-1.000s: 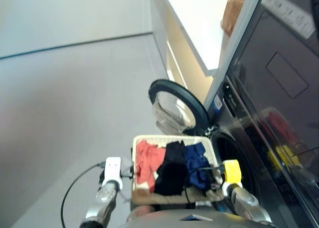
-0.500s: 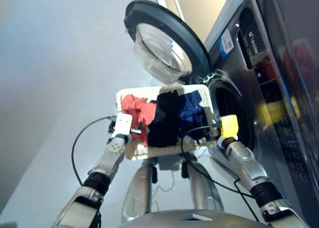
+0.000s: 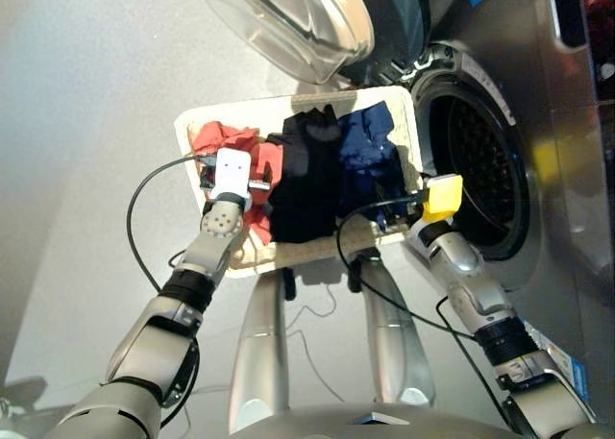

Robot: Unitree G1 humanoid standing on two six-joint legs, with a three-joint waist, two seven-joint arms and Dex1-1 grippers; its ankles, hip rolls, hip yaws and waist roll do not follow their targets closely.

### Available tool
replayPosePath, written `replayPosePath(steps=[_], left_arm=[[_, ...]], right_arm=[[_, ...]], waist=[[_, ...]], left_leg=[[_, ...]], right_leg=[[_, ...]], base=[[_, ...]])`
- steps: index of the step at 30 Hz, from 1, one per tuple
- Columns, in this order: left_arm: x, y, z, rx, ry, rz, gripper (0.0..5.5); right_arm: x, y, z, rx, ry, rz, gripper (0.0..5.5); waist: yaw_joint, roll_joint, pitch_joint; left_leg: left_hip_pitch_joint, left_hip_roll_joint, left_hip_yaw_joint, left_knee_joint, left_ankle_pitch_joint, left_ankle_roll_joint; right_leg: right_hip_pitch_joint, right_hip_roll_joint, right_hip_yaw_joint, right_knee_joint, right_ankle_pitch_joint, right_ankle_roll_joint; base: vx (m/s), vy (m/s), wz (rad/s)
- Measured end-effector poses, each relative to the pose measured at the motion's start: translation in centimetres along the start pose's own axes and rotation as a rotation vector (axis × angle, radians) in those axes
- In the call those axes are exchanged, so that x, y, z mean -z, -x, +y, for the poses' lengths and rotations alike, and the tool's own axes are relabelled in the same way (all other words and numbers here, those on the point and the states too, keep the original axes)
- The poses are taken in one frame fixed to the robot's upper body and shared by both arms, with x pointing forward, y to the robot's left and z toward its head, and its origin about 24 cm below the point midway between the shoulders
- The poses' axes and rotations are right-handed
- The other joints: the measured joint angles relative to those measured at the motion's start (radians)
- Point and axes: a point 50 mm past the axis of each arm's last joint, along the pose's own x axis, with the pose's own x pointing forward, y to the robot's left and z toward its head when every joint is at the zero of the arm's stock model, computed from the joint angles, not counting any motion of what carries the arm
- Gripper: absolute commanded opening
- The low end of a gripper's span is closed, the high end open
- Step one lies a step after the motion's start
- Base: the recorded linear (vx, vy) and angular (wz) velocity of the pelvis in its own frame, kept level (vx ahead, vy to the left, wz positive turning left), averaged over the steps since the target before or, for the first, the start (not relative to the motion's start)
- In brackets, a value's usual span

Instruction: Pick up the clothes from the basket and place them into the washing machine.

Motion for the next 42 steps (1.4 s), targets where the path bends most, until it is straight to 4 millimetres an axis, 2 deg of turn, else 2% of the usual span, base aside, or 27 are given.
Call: replayPosePath(steps=[1,8,12,15,18,21,23,27,33,34,35,37,40,42], left_arm=[[-0.3,-0.2,0.0,-0.002,0.011,-0.006,0.00],[-0.3,-0.4,-0.1,-0.024,0.069,0.005,0.00],[0.8,0.2,-0.2,-0.025,0.092,0.041,0.00],[2.5,1.2,-0.7,-0.014,0.132,0.094,0.00],[4.4,2.5,-0.8,0.004,0.144,0.151,0.00],[6.3,3.9,-1.3,0.013,0.177,0.208,0.00],[7.2,4.8,-1.5,0.035,0.196,0.233,0.00],[8.0,6.4,-1.6,0.064,0.238,0.253,0.00],[8.6,8.8,-1.8,0.125,0.314,0.251,0.00],[8.7,9.2,-1.8,0.130,0.330,0.254,0.00],[8.8,9.7,-1.8,0.137,0.343,0.257,0.00],[9.3,10.4,-1.9,0.150,0.353,0.275,0.00],[9.3,11.1,-2.1,0.152,0.396,0.289,0.00],[9.0,11.4,-2.8,0.174,0.442,0.286,0.00]], right_arm=[[0.0,0.0,0.1,-0.003,-0.006,-0.003,5.50],[0.3,0.2,0.5,-0.018,-0.022,0.009,5.50],[0.8,0.6,0.4,-0.009,-0.027,0.028,5.50],[2.0,1.3,0.3,-0.001,-0.042,0.070,5.50],[3.2,2.1,0.1,0.002,-0.039,0.120,5.50],[5.0,3.0,-0.9,0.029,0.055,0.208,5.50],[6.4,4.0,-1.3,0.048,0.068,0.274,5.50],[7.9,5.7,-1.9,0.028,0.128,0.356,5.50],[9.6,8.3,-2.1,-0.024,0.229,0.467,5.50],[9.6,8.5,-2.1,-0.036,0.241,0.476,5.50],[9.8,8.8,-2.0,-0.048,0.248,0.487,5.50],[9.8,8.7,-2.0,-0.063,0.261,0.487,5.50],[9.5,8.6,-1.9,-0.093,0.317,0.486,5.50],[8.6,8.3,-2.1,-0.130,0.390,0.470,5.50]], waist=[[-0.004,0.000,0.000],[-0.009,0.001,-0.005],[-0.010,0.002,-0.017],[-0.010,0.001,-0.030],[-0.004,0.001,-0.035],[0.002,0.002,-0.046],[0.002,0.001,-0.050],[0.014,0.007,-0.056],[0.025,0.028,-0.077],[0.026,0.035,-0.082],[0.026,0.038,-0.085],[0.032,0.048,-0.096],[0.045,0.058,-0.106],[0.051,0.060,-0.111]], left_leg=[[-0.015,0.000,0.001,0.015,-0.001,0.001],[-0.048,0.005,0.003,0.076,-0.024,0.002],[-0.020,0.006,0.005,0.061,-0.024,0.002],[0.051,0.002,0.010,0.011,-0.016,0.001],[0.168,-0.005,0.012,-0.078,0.007,-0.005],[0.330,-0.016,0.009,-0.210,0.046,-0.014],[0.471,-0.024,0.002,-0.333,0.088,-0.020],[0.698,-0.020,0.000,-0.493,0.129,-0.026],[0.945,-0.008,-0.019,-0.594,0.135,-0.028],[0.973,-0.007,-0.021,-0.611,0.136,-0.028],[1.000,-0.007,-0.019,-0.620,0.136,-0.028],[1.039,-0.008,-0.019,-0.637,0.136,-0.028],[1.079,-0.006,-0.022,-0.648,0.136,-0.028],[1.111,-0.005,-0.024,-0.650,0.136,-0.029]], right_leg=[[-0.015,0.000,0.001,0.007,0.000,0.000],[-0.049,0.002,0.007,0.064,-0.017,0.004],[-0.024,0.001,0.008,0.060,-0.017,0.004],[0.038,0.000,0.011,0.025,-0.016,0.003],[0.142,-0.002,0.010,-0.034,-0.010,0.001],[0.281,-0.007,0.001,-0.115,0.002,-0.009],[0.397,-0.008,-0.010,-0.180,0.009,-0.011],[0.593,0.003,-0.025,-0.269,0.006,-0.009],[0.869,0.018,-0.056,-0.414,0.017,0.003],[0.907,0.021,-0.063,-0.448,0.025,0.010],[0.946,0.024,-0.061,-0.482,0.041,0.007],[1.004,0.026,-0.063,-0.537,0.057,0.014],[1.045,0.030,-0.066,-0.546,0.065,0.008],[1.078,0.031,-0.068,-0.546,0.060,0.013]], base=[[0.000,0.000,0.000],[0.009,0.001,0.002],[0.013,0.002,-0.002],[0.055,-0.019,0.000],[0.066,-0.038,0.033],[0.063,-0.035,0.048],[0.000,0.000,0.000],[0.116,-0.022,-0.055],[0.073,-0.015,0.024],[0.000,0.000,0.000],[0.000,0.000,0.000],[0.000,0.000,0.000],[0.000,0.000,0.000],[0.000,0.000,0.000]])
